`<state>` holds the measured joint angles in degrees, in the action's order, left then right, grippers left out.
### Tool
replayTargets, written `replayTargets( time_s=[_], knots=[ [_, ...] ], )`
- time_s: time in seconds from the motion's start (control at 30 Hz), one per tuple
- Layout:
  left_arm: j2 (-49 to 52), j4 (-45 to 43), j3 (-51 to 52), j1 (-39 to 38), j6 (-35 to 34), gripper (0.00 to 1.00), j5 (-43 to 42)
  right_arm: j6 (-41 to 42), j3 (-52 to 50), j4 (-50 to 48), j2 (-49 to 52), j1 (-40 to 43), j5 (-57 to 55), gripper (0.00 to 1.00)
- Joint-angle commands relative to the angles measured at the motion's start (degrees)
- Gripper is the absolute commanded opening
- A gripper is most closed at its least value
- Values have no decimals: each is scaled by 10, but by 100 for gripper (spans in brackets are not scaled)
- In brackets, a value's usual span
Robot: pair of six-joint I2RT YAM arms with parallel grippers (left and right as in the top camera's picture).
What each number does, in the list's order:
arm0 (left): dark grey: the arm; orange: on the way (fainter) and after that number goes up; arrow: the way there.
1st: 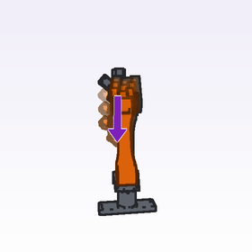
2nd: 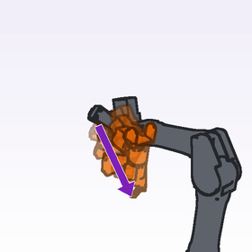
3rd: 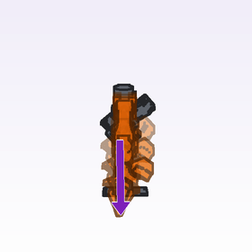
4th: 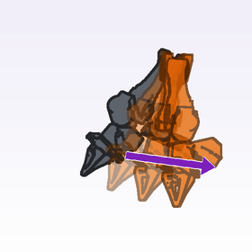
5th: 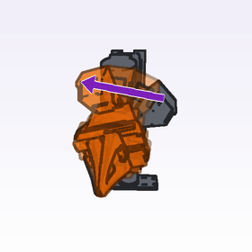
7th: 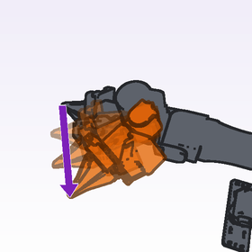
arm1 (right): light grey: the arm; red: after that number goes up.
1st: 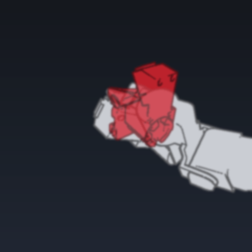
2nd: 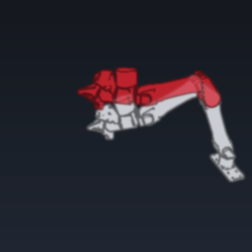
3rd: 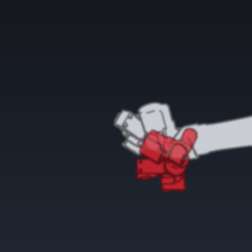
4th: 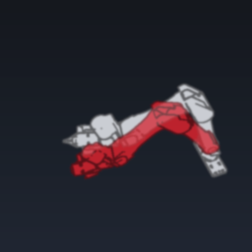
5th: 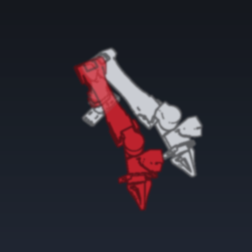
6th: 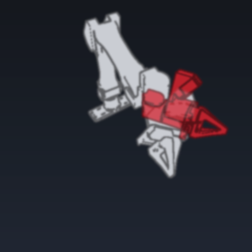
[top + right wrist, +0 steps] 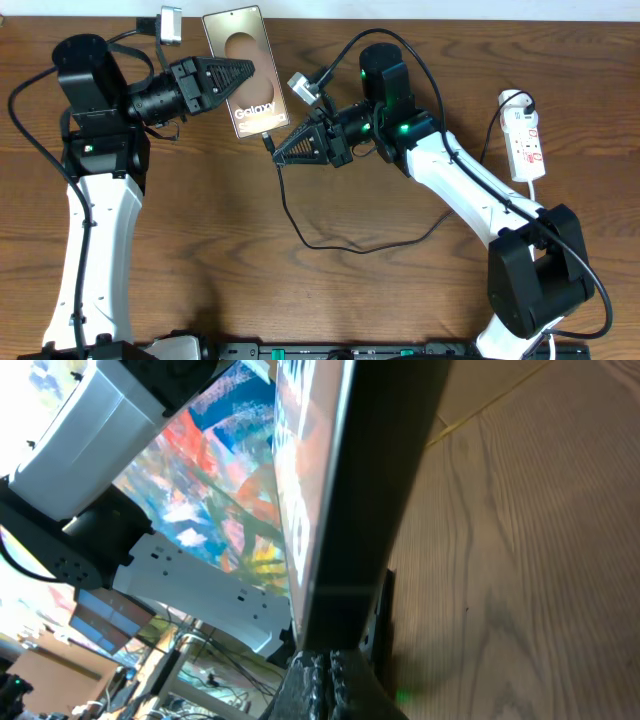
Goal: Plug charger to phone and switch on socket
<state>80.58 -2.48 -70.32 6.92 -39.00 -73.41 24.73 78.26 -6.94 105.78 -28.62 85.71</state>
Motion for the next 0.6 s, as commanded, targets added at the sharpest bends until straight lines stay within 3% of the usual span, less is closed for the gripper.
replayTargets(
  time_s=[0.0, 0.57],
  knots=[
    [-3, -4, -10, -2, 12, 7, -30, 39, 3, -26, 3, 2, -5, 1],
    [-1, -2, -8, -2, 34, 7, -37, 134, 3, -113, 3, 2, -16, 1]
  ],
)
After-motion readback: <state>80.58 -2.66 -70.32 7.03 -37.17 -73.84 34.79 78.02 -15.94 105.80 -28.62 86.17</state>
